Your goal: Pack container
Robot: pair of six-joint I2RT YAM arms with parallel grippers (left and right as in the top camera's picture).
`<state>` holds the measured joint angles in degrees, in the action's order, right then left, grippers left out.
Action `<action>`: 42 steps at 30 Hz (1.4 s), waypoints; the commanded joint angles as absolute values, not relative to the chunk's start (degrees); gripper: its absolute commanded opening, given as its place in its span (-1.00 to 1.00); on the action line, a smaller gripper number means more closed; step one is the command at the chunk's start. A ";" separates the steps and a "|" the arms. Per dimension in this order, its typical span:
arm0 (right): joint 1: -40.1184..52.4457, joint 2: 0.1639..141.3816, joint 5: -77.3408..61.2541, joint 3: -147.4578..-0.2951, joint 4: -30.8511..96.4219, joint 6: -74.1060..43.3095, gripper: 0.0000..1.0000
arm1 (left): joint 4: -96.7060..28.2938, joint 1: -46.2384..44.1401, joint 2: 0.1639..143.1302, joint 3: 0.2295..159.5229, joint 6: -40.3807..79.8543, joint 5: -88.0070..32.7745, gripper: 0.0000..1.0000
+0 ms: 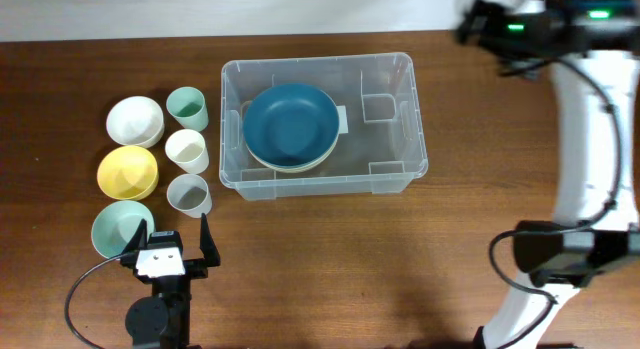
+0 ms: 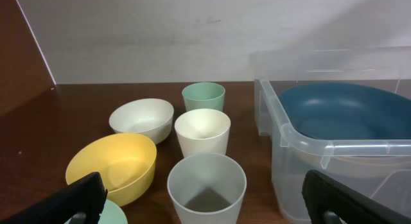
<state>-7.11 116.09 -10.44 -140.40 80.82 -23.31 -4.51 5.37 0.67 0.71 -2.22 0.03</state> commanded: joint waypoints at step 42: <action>-44.64 115.52 -6.81 -133.01 97.17 -18.63 0.98 | -4.78 5.41 0.30 0.51 -3.09 -0.19 1.00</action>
<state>-44.75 116.07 -7.31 -133.25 96.99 -19.22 -4.51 5.37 0.69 0.71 -2.22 0.03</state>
